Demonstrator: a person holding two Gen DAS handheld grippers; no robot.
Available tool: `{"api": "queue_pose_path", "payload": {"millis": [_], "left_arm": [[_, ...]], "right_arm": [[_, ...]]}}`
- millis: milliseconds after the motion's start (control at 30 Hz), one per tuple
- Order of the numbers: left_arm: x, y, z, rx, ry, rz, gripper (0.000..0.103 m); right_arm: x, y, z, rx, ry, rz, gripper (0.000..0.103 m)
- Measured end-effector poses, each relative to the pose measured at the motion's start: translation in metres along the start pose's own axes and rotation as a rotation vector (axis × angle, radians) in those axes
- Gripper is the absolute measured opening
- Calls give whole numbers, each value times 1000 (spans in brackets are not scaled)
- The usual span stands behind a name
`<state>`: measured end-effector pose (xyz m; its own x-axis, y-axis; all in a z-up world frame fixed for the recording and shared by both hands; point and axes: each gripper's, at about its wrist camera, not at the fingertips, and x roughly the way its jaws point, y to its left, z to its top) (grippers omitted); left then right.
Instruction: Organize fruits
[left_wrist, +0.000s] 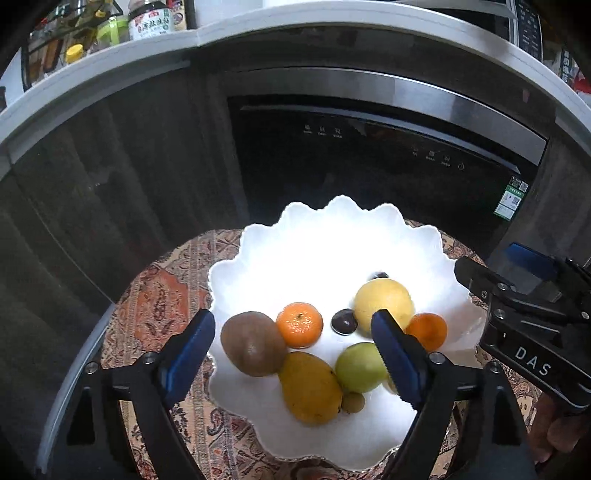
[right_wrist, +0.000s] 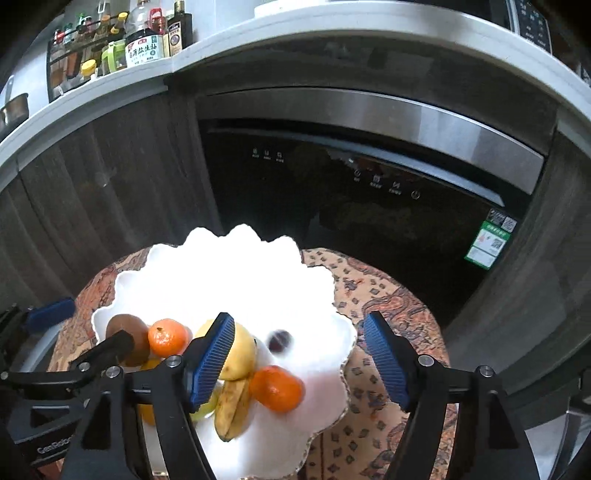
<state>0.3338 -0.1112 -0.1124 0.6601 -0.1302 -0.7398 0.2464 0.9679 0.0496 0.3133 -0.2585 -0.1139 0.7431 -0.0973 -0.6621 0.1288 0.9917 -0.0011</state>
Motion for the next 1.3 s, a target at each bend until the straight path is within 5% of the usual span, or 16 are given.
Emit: {"api": "queue_pose_path", "payload": {"millis": [367, 1300], "left_arm": [[-46, 2, -11, -6, -53, 45, 101], [-158, 15, -80, -28, -82, 96, 102]], "right_arm": [[-44, -2, -14, 42, -33, -33, 79], [-156, 21, -70, 34, -26, -46, 81]]}}
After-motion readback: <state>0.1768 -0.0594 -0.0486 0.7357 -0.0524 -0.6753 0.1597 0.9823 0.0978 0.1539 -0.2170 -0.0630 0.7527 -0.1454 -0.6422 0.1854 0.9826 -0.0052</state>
